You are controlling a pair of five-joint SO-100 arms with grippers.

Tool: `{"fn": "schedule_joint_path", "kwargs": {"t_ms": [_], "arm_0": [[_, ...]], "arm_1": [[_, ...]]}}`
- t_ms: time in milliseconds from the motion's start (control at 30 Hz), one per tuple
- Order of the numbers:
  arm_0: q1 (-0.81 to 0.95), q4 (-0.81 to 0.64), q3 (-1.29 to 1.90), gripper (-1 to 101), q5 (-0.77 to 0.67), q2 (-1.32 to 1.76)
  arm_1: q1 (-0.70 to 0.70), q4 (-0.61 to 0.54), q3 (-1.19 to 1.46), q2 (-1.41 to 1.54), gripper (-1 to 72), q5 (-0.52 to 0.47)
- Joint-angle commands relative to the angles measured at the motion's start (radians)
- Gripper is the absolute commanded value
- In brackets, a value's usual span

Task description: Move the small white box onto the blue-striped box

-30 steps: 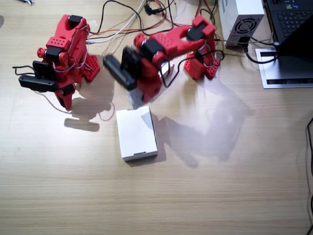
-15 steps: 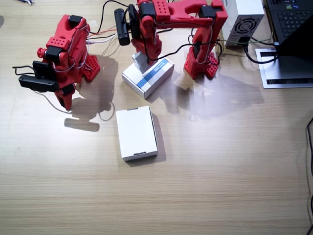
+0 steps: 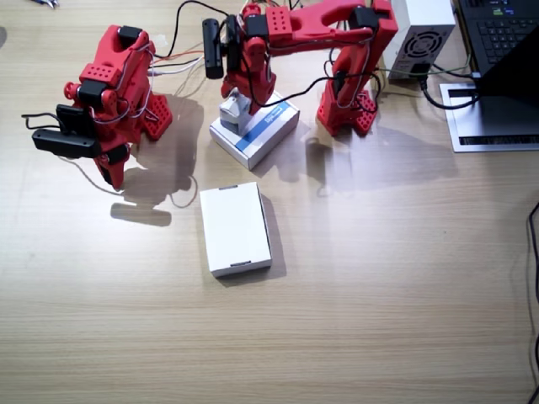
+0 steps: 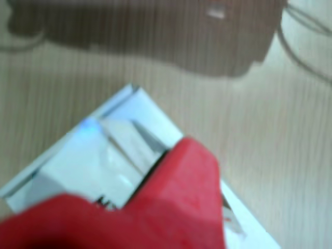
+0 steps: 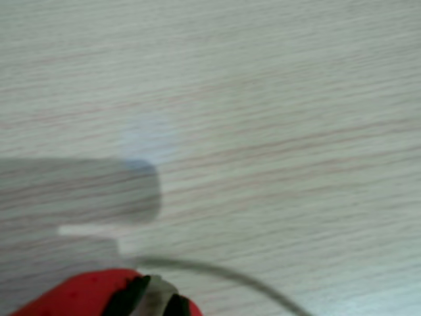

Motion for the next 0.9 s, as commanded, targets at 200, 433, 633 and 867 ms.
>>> {"fn": "schedule_joint_path", "kwargs": {"t_ms": [200, 433, 633, 867], "arm_0": [[0.031, 0.268, -0.219, 34, 0.034, 0.126], [-0.408, 0.393, -0.555, 0, 0.006, 0.117], [-1.45, 0.153, -0.028, 0, 0.339, 0.753], [-1.402, 0.193, 0.546, 0, 0.339, 1.394]], "arm_1": [[-0.011, 0.025, -0.011, 0.023, 9.3, -0.037], [-0.011, 0.025, -0.011, 0.023, 9.3, -0.037], [-0.011, 0.025, -0.011, 0.023, 9.3, -0.037], [-0.011, 0.025, -0.011, 0.023, 9.3, -0.037]]}}
